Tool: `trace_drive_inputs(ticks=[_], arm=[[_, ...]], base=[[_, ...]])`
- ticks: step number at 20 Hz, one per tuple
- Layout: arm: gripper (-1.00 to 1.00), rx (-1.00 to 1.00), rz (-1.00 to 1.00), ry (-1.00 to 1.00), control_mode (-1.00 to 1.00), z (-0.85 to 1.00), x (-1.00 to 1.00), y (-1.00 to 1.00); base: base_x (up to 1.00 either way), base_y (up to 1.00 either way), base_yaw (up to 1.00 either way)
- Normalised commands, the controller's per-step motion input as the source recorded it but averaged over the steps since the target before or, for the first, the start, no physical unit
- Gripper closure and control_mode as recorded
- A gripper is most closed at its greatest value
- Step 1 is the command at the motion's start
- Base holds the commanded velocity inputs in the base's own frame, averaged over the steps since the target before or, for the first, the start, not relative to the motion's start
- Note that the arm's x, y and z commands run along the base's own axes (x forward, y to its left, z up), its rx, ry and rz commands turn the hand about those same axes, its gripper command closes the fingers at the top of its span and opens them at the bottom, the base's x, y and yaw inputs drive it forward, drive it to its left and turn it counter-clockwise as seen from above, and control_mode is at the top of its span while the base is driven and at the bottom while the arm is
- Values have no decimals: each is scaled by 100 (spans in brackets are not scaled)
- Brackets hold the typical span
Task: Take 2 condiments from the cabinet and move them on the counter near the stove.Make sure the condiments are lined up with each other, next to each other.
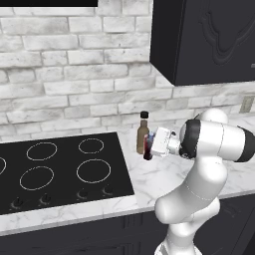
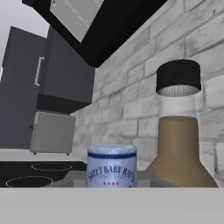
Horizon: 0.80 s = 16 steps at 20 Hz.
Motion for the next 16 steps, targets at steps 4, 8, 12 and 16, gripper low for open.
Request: trace_drive_inputs(ticks=[4,8,12,16], arm=[[100,5,0,3,-100,0,7,0],[100,1,-3,1,-100,0,15,0],[100,0,-3,0,-100,0,13,0],[-100,0,-3,0,-100,-3,7,0]], base=[[0,0,0],[0,0,0],[0,0,0],[0,0,0]])
